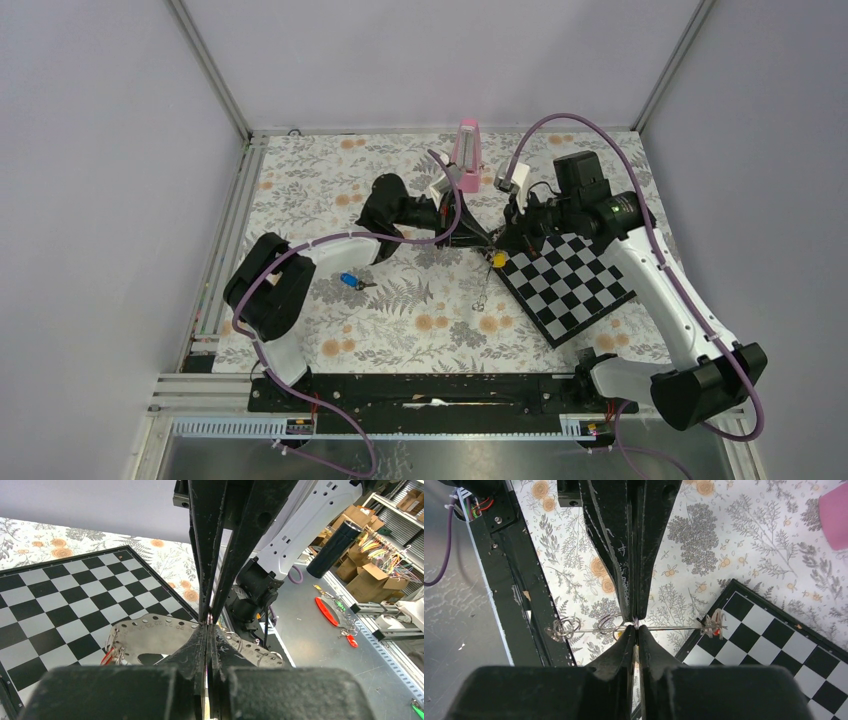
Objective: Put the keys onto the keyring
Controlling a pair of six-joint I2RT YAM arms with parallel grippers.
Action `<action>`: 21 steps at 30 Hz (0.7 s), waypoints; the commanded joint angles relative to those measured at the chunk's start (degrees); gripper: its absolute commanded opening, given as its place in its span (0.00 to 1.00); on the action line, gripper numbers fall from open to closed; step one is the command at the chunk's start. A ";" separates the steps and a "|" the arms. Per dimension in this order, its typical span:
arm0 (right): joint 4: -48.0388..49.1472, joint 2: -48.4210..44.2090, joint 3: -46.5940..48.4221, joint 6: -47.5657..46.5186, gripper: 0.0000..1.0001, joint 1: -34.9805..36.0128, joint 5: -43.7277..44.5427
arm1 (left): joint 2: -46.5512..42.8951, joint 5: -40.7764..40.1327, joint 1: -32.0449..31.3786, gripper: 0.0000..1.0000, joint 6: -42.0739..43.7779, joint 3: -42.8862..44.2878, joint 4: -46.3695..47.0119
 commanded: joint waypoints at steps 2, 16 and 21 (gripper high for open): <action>4.94 -3.89 -0.78 1.79 0.23 0.78 1.64 | -1.80 -2.72 -0.25 0.00 -2.88 -0.79 6.90; 11.92 -9.74 -8.99 4.73 0.46 -2.40 -3.57 | -2.98 -10.45 0.58 0.00 -20.51 -7.82 27.19; 13.64 -9.20 -9.07 5.60 0.46 -2.36 -5.46 | -2.08 -10.15 0.49 0.00 -23.26 -8.43 30.90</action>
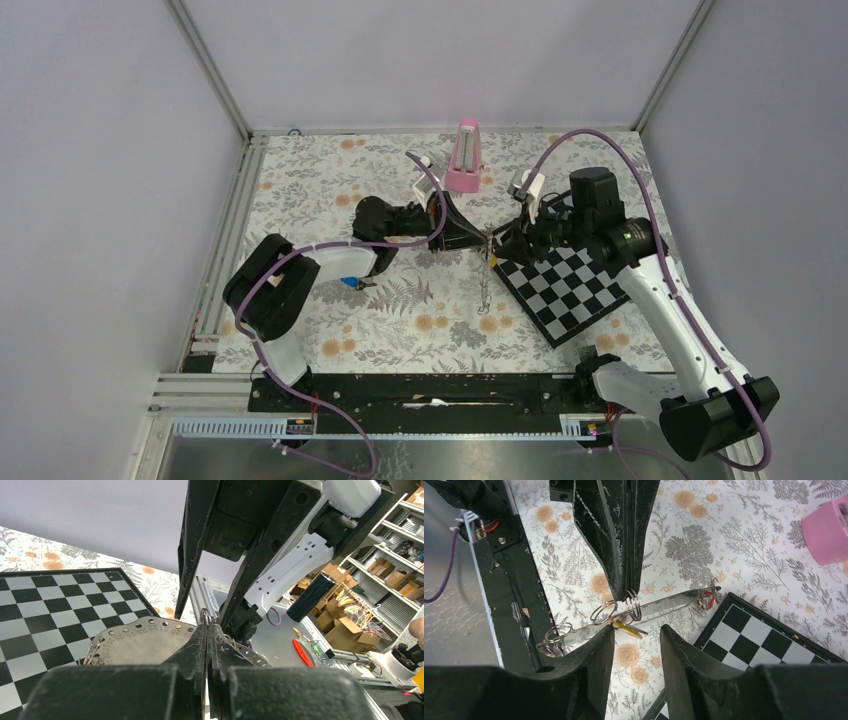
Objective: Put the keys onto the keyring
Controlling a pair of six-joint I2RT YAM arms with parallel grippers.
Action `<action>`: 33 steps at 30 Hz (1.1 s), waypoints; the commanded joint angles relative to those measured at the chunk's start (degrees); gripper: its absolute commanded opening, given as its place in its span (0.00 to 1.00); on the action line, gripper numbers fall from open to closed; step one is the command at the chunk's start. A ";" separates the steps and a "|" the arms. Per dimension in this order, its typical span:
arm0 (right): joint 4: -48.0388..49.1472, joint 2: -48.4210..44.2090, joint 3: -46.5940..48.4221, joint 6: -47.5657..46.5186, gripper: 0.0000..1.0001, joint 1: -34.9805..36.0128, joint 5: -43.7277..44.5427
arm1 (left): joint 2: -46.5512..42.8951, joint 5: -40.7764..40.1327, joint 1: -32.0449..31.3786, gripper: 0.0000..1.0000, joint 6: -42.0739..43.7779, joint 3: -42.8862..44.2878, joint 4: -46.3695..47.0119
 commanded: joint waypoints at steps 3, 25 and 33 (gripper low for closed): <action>4.10 -0.06 0.80 1.53 0.45 -0.38 -4.12 | -1.57 -1.73 0.12 0.00 -4.25 -0.61 10.35; -0.39 -2.45 4.32 -1.49 0.40 -1.39 -3.13 | 0.38 2.01 0.12 0.00 -3.48 0.75 12.30; -1.25 -1.28 6.36 -2.85 0.37 -1.49 -3.54 | -0.68 3.83 0.13 0.00 -0.32 0.75 9.76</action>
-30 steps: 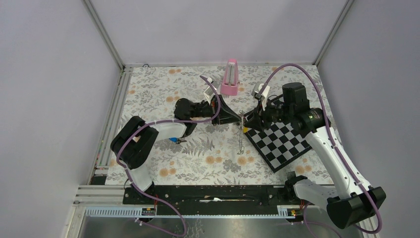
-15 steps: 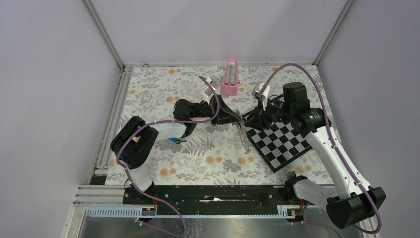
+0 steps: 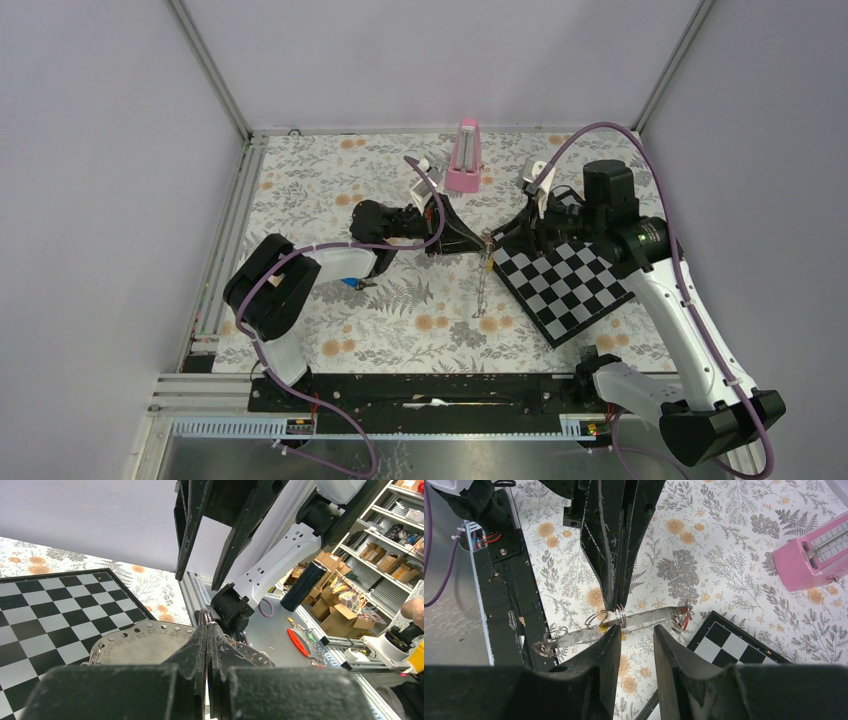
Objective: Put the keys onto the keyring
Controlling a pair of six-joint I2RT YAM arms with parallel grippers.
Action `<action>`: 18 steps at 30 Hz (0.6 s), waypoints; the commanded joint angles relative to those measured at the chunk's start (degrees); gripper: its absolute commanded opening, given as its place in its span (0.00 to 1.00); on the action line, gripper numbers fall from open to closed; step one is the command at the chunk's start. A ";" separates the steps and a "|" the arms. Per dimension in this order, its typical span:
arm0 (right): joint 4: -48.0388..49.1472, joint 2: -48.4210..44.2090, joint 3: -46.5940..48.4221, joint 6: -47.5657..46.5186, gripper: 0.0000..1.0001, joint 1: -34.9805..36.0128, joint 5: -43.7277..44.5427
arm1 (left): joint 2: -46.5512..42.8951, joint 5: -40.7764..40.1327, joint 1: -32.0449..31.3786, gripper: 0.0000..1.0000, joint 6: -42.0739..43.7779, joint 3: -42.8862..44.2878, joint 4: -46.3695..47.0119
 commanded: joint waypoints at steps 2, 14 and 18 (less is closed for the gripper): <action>-1.02 0.60 1.70 -1.90 0.37 -0.44 -2.65 | -1.02 1.09 0.01 0.00 3.05 1.56 3.22; 1.55 2.23 -2.58 -0.02 0.40 -0.29 -8.99 | -0.58 1.08 -0.47 0.00 3.13 2.74 2.48; 2.71 2.82 -3.47 -0.02 0.38 -0.31 -9.05 | -0.64 1.30 -0.47 0.00 3.01 2.83 2.51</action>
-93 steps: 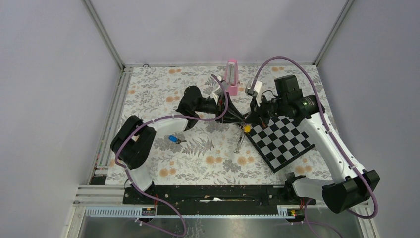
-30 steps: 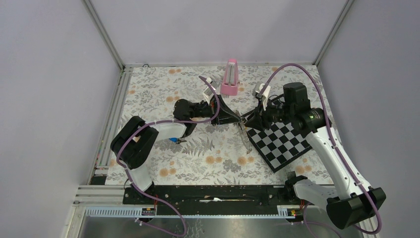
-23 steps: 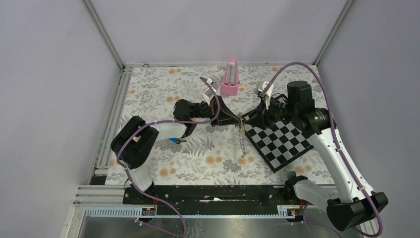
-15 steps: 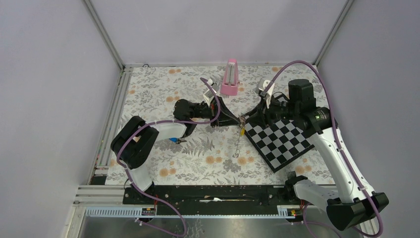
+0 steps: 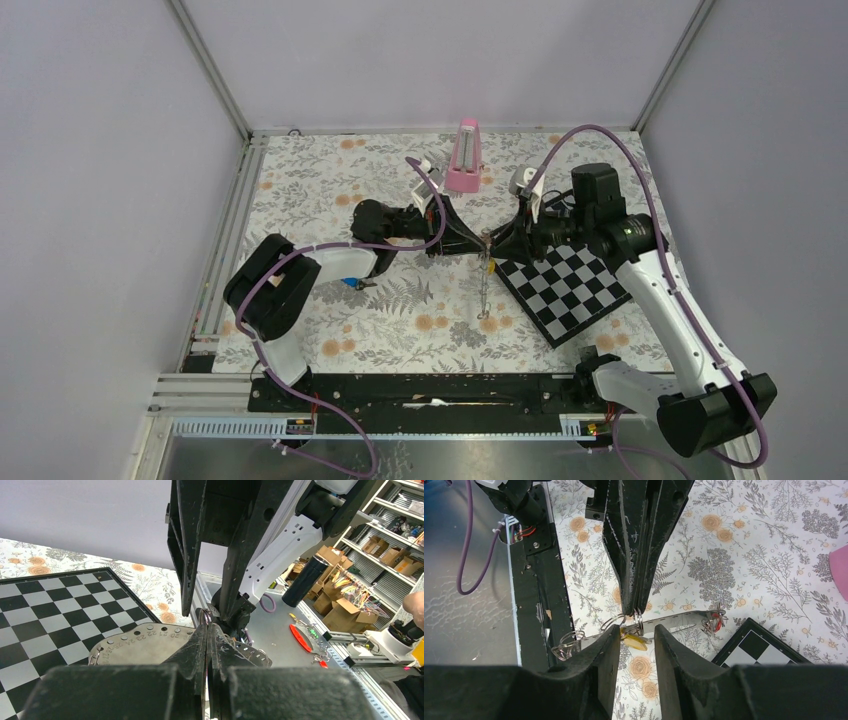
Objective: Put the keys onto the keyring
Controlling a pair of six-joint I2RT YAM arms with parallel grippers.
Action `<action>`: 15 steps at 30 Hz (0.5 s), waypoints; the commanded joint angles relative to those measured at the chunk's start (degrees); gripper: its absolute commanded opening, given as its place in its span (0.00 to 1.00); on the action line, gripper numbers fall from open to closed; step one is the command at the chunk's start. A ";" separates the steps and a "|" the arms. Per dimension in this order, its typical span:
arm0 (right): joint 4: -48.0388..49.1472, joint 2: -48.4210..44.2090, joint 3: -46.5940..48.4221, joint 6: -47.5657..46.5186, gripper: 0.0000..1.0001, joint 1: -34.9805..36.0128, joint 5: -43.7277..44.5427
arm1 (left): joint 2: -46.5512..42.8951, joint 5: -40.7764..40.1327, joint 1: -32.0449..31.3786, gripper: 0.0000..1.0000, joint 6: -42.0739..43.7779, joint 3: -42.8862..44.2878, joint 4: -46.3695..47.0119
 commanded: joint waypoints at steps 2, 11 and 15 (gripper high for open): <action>2.96 0.81 -1.05 0.57 0.36 -0.25 -1.66 | -0.75 0.50 -0.30 0.00 1.07 2.51 3.38; 3.29 0.80 -1.44 0.28 0.26 -0.22 -2.17 | -0.69 0.69 -0.35 0.00 1.10 2.33 3.49; 3.37 0.59 -1.81 0.23 0.24 -0.22 -2.83 | -0.43 0.80 -0.30 0.00 0.99 2.50 3.80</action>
